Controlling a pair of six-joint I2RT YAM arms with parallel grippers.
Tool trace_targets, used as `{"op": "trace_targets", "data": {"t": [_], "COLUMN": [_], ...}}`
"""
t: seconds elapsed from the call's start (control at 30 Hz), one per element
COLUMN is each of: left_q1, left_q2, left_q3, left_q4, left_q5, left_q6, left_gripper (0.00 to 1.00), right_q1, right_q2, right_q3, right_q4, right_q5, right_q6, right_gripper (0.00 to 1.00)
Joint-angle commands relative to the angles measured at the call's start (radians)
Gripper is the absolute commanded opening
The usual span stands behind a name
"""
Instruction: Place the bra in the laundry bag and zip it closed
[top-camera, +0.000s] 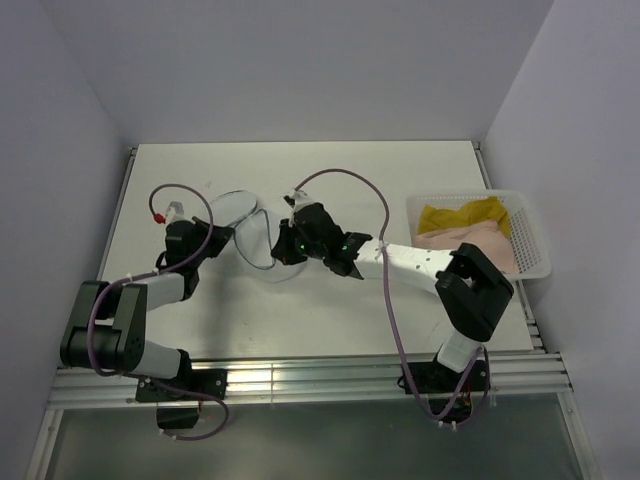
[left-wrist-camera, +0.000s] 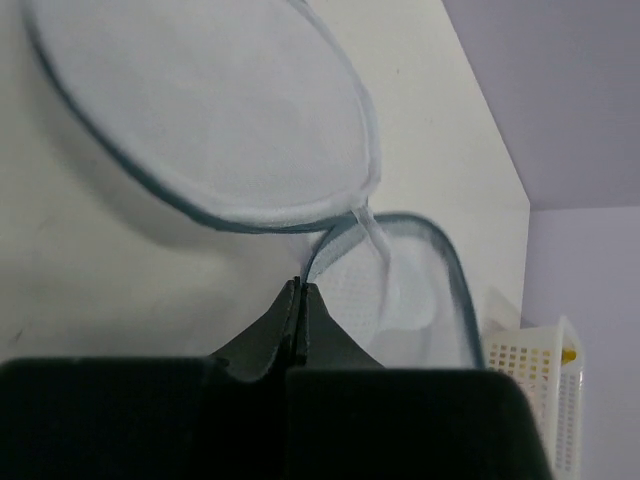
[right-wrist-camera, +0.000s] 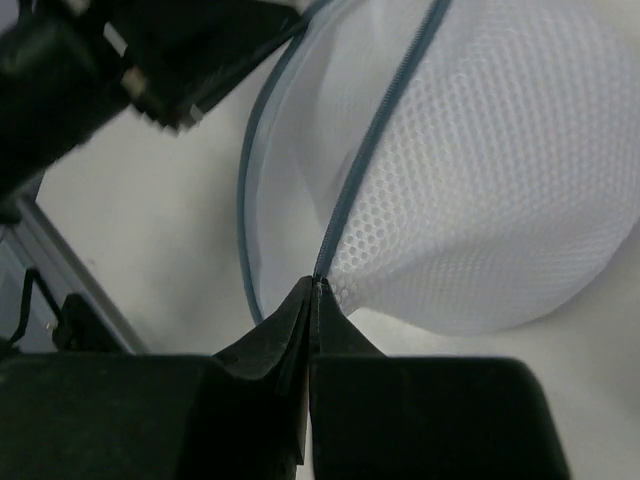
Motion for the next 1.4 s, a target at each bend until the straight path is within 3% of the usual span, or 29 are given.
{"op": "trace_targets", "data": {"t": [0.0, 0.1, 0.2, 0.27, 0.3, 0.37, 0.43, 0.53, 0.73, 0.8, 0.9, 1.07, 1.1, 1.17, 1.37], "left_q1": [-0.004, -0.009, -0.038, -0.081, -0.096, -0.099, -0.099, -0.099, -0.099, -0.099, -0.099, -0.099, -0.098, -0.098, -0.098], "left_q2": [0.048, 0.074, 0.120, 0.178, 0.193, 0.192, 0.163, 0.080, -0.142, -0.249, -0.410, -0.660, -0.684, -0.713, -0.655], "left_q3": [0.108, 0.214, 0.331, 0.438, 0.485, 0.484, 0.458, 0.423, 0.307, 0.229, 0.161, 0.073, 0.032, -0.014, -0.108], "left_q4": [0.087, 0.020, -0.067, -0.149, -0.199, -0.214, -0.217, -0.256, -0.362, -0.401, -0.506, -0.674, -0.688, -0.675, -0.619], "left_q5": [0.003, 0.006, 0.018, 0.046, 0.064, 0.099, 0.087, 0.053, -0.104, -0.149, -0.215, -0.267, -0.252, -0.229, -0.157], "left_q6": [0.017, 0.053, 0.110, 0.180, 0.207, 0.206, 0.205, 0.196, 0.161, 0.146, 0.153, 0.138, 0.133, 0.127, 0.103], "left_gripper": [0.00, 0.00, 0.00, 0.00, 0.00, 0.31, 0.65, 0.77, 0.79, 0.79, 0.79, 0.77, 0.73, 0.70, 0.62], "right_q1": [0.063, 0.111, 0.128, 0.146, 0.149, 0.146, 0.127, 0.093, -0.001, -0.065, -0.145, -0.216, -0.229, -0.240, -0.269], "right_q2": [-0.083, -0.085, -0.071, -0.068, -0.079, -0.092, -0.131, -0.192, -0.250, -0.240, -0.194, -0.097, -0.059, -0.019, 0.142], "right_q3": [-0.001, 0.068, 0.113, 0.154, 0.160, 0.157, 0.131, 0.062, -0.067, -0.100, -0.107, -0.072, -0.049, -0.019, 0.097], "right_q4": [-0.039, -0.119, -0.104, -0.122, -0.135, -0.141, -0.141, -0.106, -0.063, -0.040, -0.026, -0.009, -0.004, -0.010, -0.027], "right_q5": [-0.060, -0.131, -0.323, -0.330, -0.319, -0.313, -0.299, -0.285, -0.190, -0.152, -0.089, 0.069, 0.106, 0.146, 0.236], "right_q6": [-0.002, -0.008, 0.043, 0.030, 0.024, 0.007, 0.010, 0.032, 0.041, 0.049, 0.044, 0.047, 0.050, 0.066, 0.116], "right_gripper": [0.00, 0.00, 0.00, 0.12, 0.40, 0.57, 0.65, 0.64, 0.59, 0.53, 0.52, 0.68, 0.75, 0.75, 0.66]}}
